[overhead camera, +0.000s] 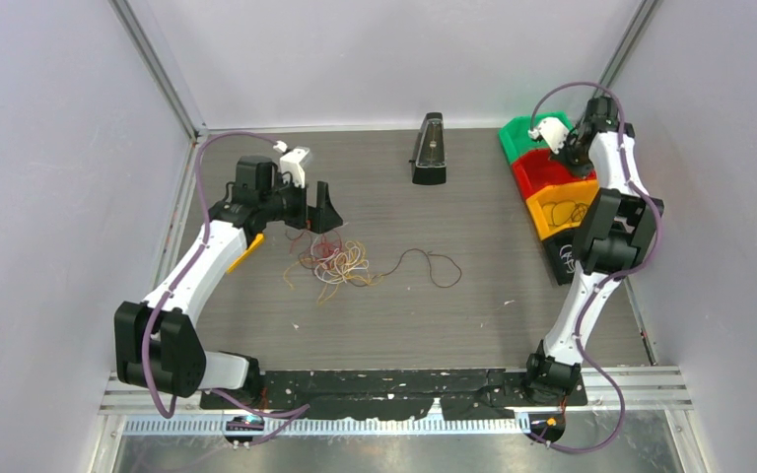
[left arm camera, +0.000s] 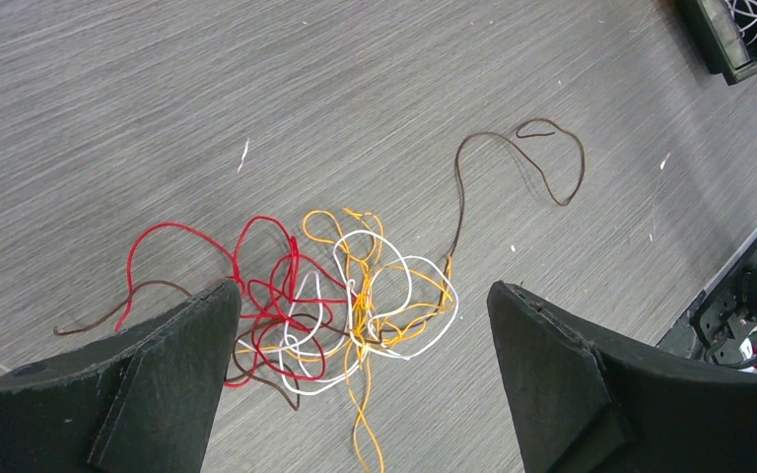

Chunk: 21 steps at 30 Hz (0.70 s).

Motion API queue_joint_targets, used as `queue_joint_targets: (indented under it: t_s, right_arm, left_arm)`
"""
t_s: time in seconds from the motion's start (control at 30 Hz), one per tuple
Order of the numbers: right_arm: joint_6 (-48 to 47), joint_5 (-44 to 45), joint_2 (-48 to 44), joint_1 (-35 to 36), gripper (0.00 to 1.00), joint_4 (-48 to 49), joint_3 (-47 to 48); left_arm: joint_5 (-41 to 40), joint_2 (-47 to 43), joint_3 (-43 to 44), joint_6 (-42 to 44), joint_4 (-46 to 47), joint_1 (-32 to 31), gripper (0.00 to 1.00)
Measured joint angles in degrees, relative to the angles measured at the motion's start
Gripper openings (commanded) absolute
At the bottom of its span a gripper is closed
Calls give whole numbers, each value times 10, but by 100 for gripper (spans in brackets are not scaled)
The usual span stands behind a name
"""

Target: Untangle the cables

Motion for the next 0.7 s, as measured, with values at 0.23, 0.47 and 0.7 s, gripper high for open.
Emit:
queue_joint_targets:
  t_s: [0.23,0.47,0.7]
  right_arm:
    - [-7,-13,-89,-1,5,17,-59]
    - [-24,-5,-101,-2,6,14,-62]
    - [-48,17,-16,-1,5,-18,30]
  left_arm:
    - [-3,0,-18,0,1,0,98]
    - [-3,0,-19,-1,2,0,98]
    - [-3,0,-19,-1,2,0,98]
